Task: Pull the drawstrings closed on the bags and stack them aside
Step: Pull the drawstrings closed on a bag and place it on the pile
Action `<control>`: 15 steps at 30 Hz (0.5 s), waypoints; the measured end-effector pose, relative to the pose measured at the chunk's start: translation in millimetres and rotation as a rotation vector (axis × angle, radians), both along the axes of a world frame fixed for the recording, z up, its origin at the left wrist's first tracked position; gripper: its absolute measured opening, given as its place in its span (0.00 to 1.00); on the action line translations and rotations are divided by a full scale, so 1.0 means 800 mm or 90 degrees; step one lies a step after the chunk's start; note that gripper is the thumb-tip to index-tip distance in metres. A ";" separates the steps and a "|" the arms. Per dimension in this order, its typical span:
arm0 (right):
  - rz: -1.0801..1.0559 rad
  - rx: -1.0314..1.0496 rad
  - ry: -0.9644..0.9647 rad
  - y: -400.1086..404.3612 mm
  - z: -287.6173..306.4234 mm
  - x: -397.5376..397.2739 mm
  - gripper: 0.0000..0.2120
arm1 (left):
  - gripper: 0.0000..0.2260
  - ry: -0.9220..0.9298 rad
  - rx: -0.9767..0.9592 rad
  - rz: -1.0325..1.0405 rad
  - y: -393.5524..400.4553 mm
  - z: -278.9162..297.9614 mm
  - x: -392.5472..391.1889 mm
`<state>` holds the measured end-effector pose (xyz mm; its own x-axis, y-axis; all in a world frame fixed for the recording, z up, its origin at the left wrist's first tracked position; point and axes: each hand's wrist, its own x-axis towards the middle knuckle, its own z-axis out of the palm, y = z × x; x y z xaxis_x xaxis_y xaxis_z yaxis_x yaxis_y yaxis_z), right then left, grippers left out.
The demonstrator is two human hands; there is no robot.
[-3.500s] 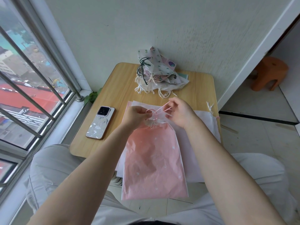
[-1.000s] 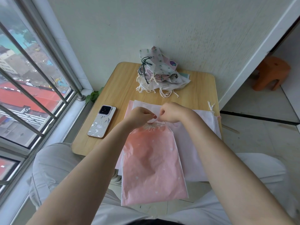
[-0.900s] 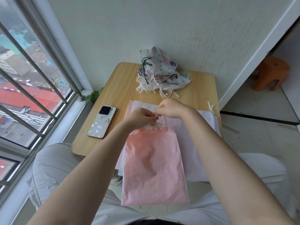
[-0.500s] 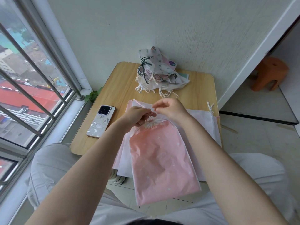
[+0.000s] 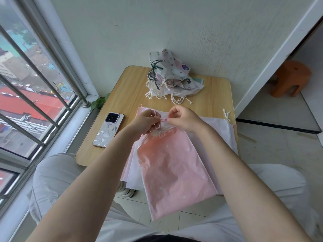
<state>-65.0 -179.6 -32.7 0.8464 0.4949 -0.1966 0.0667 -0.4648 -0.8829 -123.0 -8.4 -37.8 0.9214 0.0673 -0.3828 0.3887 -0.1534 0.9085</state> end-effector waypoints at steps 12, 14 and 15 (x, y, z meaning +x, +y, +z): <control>0.014 0.048 0.008 0.006 0.006 -0.008 0.12 | 0.10 -0.031 0.060 -0.007 -0.010 0.006 0.001; 0.002 0.041 -0.014 0.004 0.006 -0.009 0.11 | 0.12 -0.029 0.064 0.007 -0.008 0.006 0.001; -0.004 0.022 -0.034 0.004 0.006 -0.010 0.10 | 0.12 -0.029 0.068 0.006 -0.007 0.005 0.000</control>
